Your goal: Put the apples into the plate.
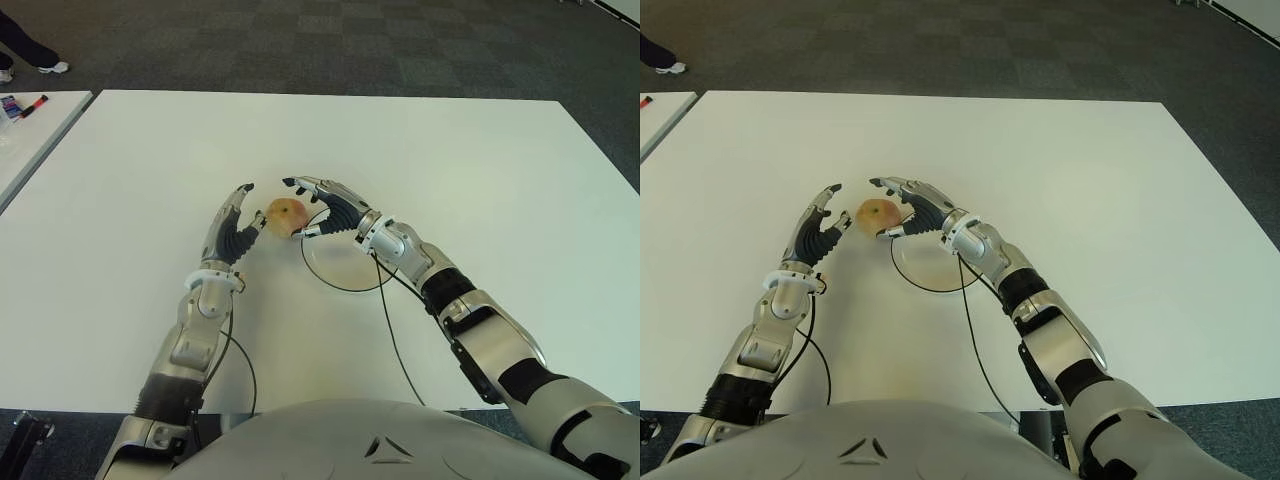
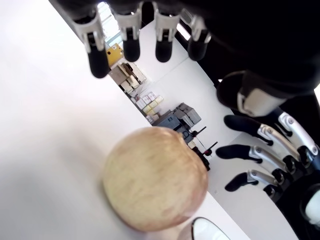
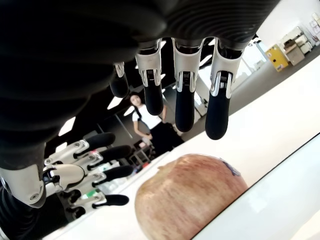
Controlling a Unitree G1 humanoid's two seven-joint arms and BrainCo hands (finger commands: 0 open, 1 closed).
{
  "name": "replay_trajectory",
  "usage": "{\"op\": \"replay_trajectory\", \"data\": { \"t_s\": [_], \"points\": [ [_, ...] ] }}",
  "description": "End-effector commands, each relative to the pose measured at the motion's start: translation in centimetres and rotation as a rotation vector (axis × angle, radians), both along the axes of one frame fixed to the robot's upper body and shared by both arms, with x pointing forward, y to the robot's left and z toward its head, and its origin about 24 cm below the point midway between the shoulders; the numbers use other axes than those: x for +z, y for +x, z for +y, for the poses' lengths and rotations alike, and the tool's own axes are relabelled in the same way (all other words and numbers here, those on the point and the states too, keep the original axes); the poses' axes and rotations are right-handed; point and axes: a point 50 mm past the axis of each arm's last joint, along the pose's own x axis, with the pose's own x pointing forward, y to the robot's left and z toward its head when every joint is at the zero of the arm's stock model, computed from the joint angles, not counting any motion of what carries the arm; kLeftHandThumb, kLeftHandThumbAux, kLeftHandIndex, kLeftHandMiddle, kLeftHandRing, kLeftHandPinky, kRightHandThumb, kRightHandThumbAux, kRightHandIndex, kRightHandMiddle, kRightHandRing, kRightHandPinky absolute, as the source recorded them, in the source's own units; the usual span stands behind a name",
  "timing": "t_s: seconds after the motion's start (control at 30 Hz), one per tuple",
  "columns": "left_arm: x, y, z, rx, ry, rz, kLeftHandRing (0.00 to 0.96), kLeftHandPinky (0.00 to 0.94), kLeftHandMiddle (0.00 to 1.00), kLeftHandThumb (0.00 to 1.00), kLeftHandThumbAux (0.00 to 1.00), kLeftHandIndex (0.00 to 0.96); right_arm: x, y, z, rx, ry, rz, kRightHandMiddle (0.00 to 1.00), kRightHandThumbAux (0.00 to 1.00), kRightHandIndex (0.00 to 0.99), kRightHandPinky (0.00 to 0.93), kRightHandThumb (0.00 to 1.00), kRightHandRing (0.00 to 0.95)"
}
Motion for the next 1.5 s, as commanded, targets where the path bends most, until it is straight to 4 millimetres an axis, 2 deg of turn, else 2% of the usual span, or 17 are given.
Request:
{"op": "replay_trajectory", "data": {
  "t_s": [0.03, 0.33, 0.5, 0.8, 0.97, 1.5],
  "points": [
    [0.1, -0.5, 0.1, -0.025, -0.007, 0.02, 0.04, 0.166, 0.0, 0.601, 0.394, 0.0, 0.0, -0.4, -0.5, -0.013, 0.023, 0.03, 0.154, 0.537, 0.03, 0.364, 0.43, 0.236],
    [0.6, -0.9, 0.0, -0.05, -0.029, 0.019, 0.044, 0.174, 0.0, 0.606, 0.405, 0.0, 0.6, -0.9, -0.7, -0.002, 0.025, 0.034, 0.15, 0.528, 0.033, 0.348, 0.376, 0.235],
    [0.3, -0.7, 0.0, -0.054, -0.03, 0.037, 0.041, 0.171, 0.0, 0.611, 0.409, 0.0, 0.0, -1.0, -0.6, -0.015, -0.017, 0.059, 0.152, 0.524, 0.03, 0.358, 0.368, 0.239],
    [-1.7, 0.8, -0.2, -0.032, 0.025, 0.107, 0.043, 0.178, 0.0, 0.651, 0.408, 0.0, -2.7, 0.8, -0.1, -0.094, -0.192, 0.098, 0.172, 0.537, 0.017, 0.375, 0.421, 0.268],
    [-2.1, 1.1, -0.3, -0.023, 0.053, 0.133, 0.043, 0.175, 0.0, 0.671, 0.396, 0.0, -2.9, 0.9, 0.3, -0.096, -0.247, 0.069, 0.159, 0.547, 0.012, 0.333, 0.447, 0.244],
    [-1.8, 1.3, -0.9, 0.021, 0.118, 0.124, 0.062, 0.163, 0.02, 0.702, 0.41, 0.0, -2.6, 1.1, 0.8, -0.098, -0.272, 0.023, 0.13, 0.551, 0.01, 0.315, 0.471, 0.212]
  ]
}}
